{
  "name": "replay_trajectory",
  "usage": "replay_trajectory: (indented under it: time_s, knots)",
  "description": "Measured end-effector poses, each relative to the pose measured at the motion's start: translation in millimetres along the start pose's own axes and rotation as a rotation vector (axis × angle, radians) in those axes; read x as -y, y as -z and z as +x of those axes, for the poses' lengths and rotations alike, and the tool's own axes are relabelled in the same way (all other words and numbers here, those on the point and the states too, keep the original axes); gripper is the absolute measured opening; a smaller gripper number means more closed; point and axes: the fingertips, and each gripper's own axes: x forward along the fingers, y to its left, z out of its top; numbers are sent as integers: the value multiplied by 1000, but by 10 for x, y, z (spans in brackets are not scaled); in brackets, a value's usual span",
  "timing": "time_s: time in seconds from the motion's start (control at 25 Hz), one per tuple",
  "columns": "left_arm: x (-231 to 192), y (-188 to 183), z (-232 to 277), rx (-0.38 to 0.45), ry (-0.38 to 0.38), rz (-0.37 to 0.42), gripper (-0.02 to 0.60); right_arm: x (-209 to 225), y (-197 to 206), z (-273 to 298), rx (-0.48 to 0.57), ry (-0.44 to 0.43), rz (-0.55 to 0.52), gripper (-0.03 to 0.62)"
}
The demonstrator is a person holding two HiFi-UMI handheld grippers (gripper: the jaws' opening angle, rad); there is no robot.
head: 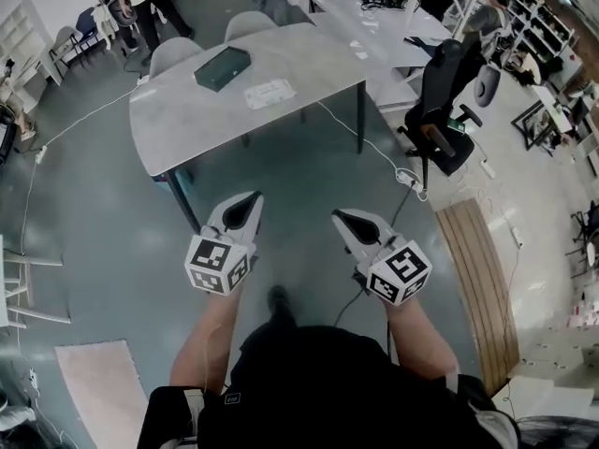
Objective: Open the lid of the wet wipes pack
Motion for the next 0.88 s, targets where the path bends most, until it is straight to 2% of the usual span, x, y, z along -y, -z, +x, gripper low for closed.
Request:
replay_trajectory:
  time_s: [0.44,0.88]
  knots:
    - [-1231,97,32,-28,-10,-44,9,6,-86,1150,-41,1,11,3]
    - [-1867,157,226,-42,-10,-79,9,133,-88,1861,-60,-26,33,3]
